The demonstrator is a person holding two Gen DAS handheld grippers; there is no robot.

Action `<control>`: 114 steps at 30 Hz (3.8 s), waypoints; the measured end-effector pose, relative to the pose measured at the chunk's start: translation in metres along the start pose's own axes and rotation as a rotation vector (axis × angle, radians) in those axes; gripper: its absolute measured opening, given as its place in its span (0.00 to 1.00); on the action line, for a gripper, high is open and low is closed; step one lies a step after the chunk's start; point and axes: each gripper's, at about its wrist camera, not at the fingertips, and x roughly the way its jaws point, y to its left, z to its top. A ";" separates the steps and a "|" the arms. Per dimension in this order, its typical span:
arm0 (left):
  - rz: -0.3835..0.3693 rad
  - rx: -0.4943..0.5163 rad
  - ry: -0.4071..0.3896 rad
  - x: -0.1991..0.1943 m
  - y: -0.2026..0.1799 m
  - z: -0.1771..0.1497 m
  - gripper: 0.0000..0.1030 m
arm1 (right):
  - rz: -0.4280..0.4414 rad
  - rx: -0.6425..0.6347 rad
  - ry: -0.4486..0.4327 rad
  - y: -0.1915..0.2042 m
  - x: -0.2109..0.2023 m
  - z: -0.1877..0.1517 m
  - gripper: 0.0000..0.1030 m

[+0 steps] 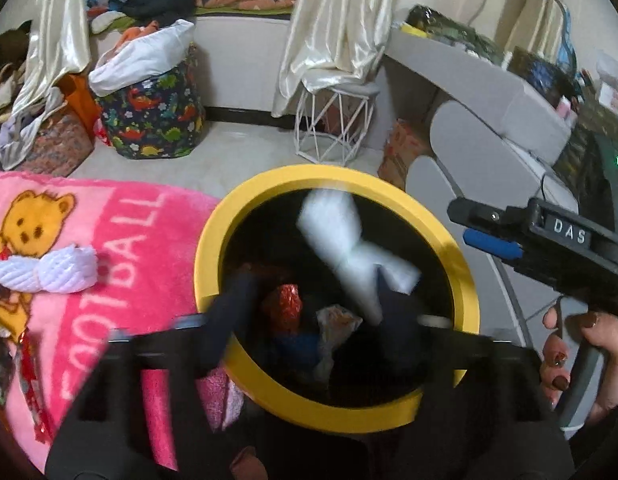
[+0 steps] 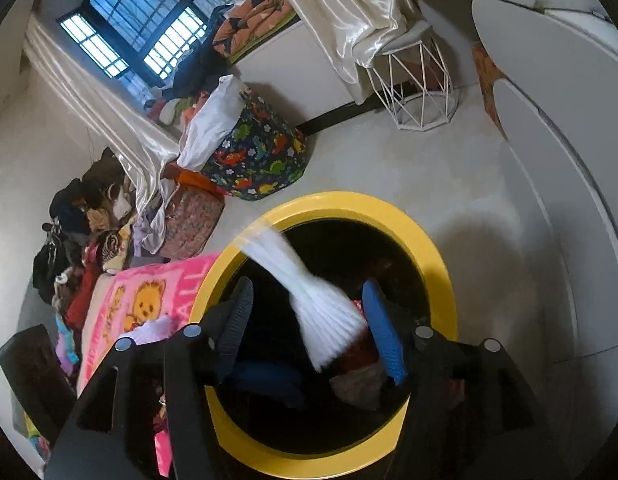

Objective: Collect trash
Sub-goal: 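Open both grippers to drop the blue plastic and mesh into the bin, then move both open grippers back over the remaining trash on the blanket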

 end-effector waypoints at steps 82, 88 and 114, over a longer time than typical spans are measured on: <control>0.438 -0.259 -0.286 -0.155 0.144 -0.038 0.89 | 0.065 -0.591 -0.106 0.192 -0.004 -0.091 0.91; 0.463 -0.286 -0.292 -0.162 0.158 -0.042 0.89 | 0.074 -0.620 -0.083 0.200 0.002 -0.101 0.91; 0.528 -0.336 -0.286 -0.174 0.221 -0.071 0.89 | 0.093 -0.663 0.184 0.244 0.070 -0.160 0.86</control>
